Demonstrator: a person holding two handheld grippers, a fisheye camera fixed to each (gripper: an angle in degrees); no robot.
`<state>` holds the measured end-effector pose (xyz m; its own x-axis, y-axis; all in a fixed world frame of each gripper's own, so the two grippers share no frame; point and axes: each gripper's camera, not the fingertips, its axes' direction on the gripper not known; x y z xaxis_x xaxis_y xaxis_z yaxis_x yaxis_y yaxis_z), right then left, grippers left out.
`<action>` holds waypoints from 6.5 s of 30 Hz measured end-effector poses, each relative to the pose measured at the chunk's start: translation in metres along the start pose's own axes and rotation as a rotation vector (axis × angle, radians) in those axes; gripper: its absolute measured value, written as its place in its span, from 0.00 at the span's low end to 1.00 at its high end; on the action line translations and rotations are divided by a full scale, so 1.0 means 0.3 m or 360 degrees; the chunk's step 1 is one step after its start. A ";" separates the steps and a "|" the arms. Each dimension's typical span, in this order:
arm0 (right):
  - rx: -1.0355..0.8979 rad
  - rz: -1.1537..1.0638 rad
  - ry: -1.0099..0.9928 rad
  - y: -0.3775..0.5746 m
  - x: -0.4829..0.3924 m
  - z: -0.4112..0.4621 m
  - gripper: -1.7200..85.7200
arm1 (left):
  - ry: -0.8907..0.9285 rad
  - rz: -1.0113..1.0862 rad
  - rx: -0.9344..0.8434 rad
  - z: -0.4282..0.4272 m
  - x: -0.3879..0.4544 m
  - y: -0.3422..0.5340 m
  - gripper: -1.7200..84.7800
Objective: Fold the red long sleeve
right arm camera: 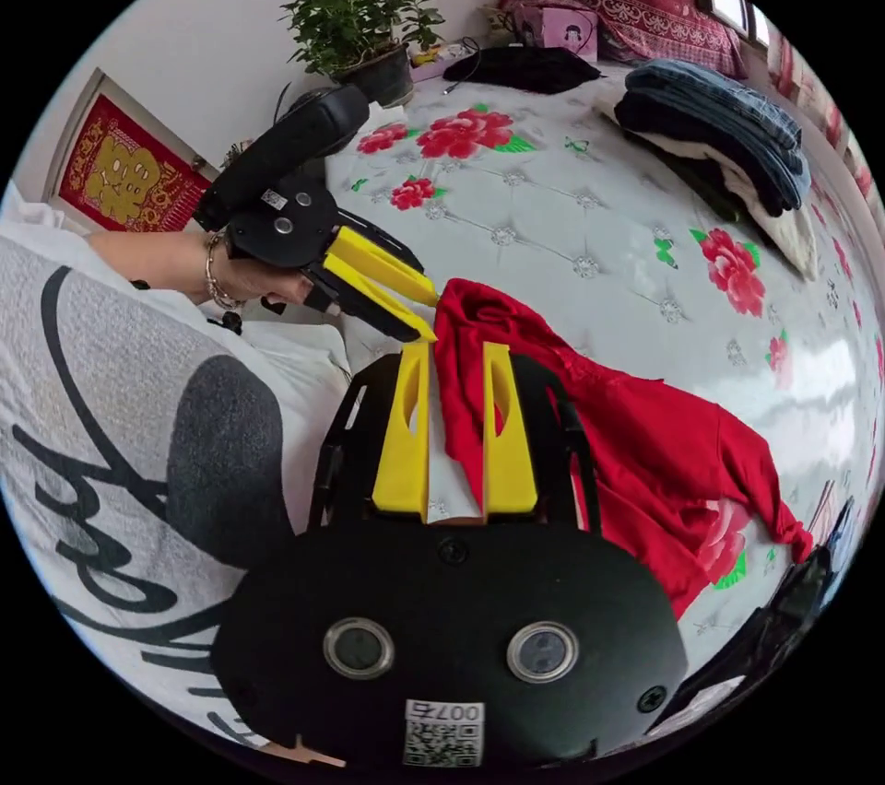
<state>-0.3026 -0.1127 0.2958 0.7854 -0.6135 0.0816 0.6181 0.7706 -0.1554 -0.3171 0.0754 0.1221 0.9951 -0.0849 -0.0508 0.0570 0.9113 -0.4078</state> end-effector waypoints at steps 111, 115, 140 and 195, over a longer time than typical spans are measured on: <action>0.0475 0.1342 -0.0028 0.809 0.248 -0.259 0.12 | 0.0098 0.0071 0.0082 -0.066 -0.245 0.246 0.13; 0.0219 0.1184 -0.0139 0.683 0.072 -0.022 0.11 | -0.0042 0.0190 0.0022 -0.017 -0.186 0.225 0.12; -0.0001 0.1036 0.0359 0.690 -0.107 0.094 0.06 | -0.0157 -0.0574 0.0307 -0.168 -0.561 0.474 0.10; 0.0076 0.0323 0.0033 -0.578 0.936 0.369 0.02 | -0.0528 -0.1429 0.0888 -0.570 -1.311 0.826 0.01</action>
<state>-0.1856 -0.3996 0.4546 0.8934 -0.4481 0.0334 0.4487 0.8856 -0.1196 -0.7083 0.2659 -0.1148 0.5412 -0.7699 0.3382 0.7143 0.6331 0.2982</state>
